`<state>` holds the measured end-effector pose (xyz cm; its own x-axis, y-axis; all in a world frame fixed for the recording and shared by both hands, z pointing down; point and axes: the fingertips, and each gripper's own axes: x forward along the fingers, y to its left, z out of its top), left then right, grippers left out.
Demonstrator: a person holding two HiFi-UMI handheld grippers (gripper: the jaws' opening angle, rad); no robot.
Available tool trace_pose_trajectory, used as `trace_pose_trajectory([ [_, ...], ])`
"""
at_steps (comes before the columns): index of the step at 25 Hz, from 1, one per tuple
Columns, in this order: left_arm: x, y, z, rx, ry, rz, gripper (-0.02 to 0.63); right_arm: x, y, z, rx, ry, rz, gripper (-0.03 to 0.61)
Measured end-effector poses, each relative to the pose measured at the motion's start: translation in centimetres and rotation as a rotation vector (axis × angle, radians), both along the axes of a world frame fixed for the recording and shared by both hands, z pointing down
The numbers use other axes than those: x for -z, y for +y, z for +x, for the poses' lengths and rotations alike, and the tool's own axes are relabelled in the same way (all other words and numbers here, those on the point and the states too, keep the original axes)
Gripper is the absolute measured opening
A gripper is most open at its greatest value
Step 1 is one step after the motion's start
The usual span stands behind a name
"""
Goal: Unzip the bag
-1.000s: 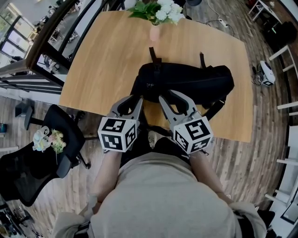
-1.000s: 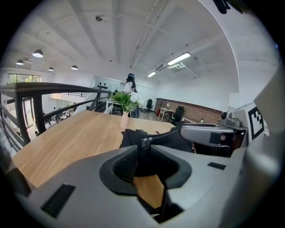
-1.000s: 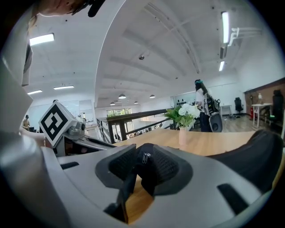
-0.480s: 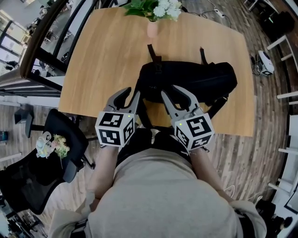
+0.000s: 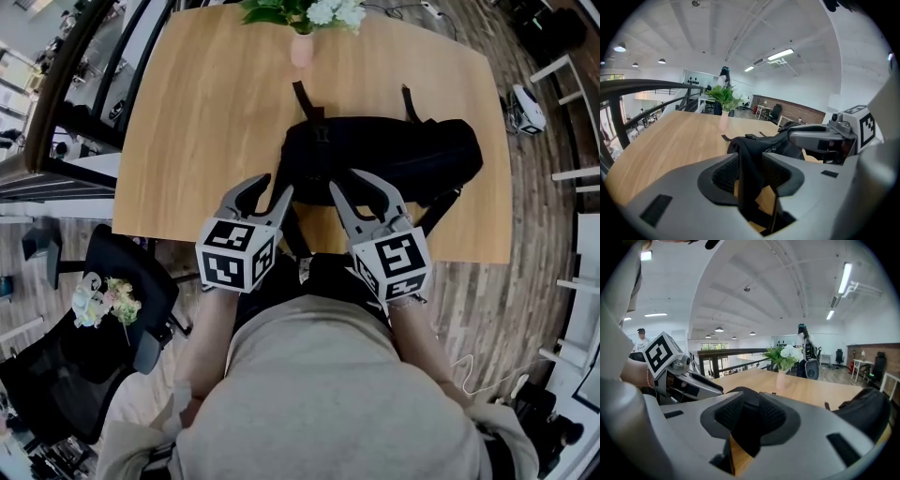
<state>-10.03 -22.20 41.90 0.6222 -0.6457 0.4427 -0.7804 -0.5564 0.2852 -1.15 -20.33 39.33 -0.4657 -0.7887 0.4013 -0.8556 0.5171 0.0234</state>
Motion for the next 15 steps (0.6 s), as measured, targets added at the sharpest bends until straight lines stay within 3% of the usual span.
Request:
trace_pose_trajectory([
  [4, -0.9, -0.3, 0.2, -0.014, 0.027, -0.041, 0.163, -0.2, -0.1, 0.0, -0.012, 0.01, -0.007, 0.109],
  [9, -2.1, -0.5, 0.8, -0.039, 0.134, -0.14, 0.166, -0.3, -0.2, 0.4, -0.04, -0.012, -0.025, 0.109],
  [15, -3.1, -0.8, 2.0, -0.106, 0.189, -0.197, 0.164, -0.9, -0.3, 0.8, -0.042, 0.056, -0.007, 0.112],
])
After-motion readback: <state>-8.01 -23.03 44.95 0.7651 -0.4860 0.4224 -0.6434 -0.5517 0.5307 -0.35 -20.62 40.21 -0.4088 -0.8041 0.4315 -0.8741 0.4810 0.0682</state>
